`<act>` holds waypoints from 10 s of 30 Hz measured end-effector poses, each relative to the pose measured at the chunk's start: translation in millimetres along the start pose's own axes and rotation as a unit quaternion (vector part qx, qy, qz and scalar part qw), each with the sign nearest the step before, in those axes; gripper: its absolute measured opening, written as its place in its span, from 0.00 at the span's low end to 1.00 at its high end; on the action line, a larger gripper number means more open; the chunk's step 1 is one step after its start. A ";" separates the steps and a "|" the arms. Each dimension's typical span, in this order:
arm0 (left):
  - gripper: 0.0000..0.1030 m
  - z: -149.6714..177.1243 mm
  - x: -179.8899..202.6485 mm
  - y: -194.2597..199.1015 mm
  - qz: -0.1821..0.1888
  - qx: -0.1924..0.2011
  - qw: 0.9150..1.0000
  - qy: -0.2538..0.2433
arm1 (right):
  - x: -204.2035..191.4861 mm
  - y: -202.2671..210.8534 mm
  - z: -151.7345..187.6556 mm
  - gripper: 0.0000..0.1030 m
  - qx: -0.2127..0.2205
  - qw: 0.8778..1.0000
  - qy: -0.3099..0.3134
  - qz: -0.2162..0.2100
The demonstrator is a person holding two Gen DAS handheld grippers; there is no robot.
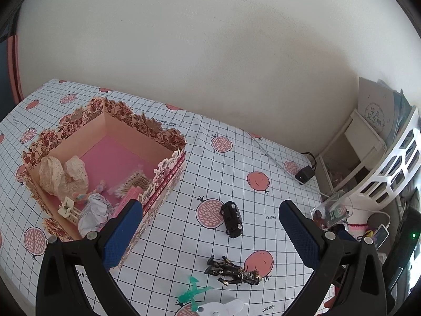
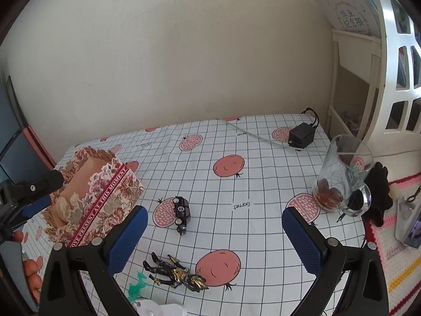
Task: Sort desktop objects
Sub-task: 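Move both tools toward the black-gold figurine and green toy on the table, then grasp the black-gold figurine with right tool while left tool grasps the green toy, then lift and carry the figurine and green toy over the gift box, then open right tool dropping the figurine into box while left tool drops the green toy, then withdraw both open tools from the box toward the white toy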
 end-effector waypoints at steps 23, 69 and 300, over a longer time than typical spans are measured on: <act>1.00 88.2 -23.2 -73.5 -0.035 -0.181 0.983 0.017 | -25.2 -46.7 62.6 1.00 -0.110 0.990 0.081 0.021; 1.00 121.0 -56.5 -89.2 -0.025 -0.252 0.956 0.147 | -21.3 -104.9 90.1 0.83 -0.216 0.972 0.019 0.090; 0.83 -13.2 -185.9 16.4 -0.058 0.015 0.945 0.323 | -234.1 -85.5 -17.4 0.74 -0.136 0.981 -0.063 -0.122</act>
Point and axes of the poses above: each gripper's, at about its wrist camera, not at the fingertips, and y roughly against the way its jaws point, x to its right, z to its underside, the point moved 2 cm from there along -y, roughly the way its jaws point, and after that the axes turned 7 degrees about z, right-handed, at the moved point
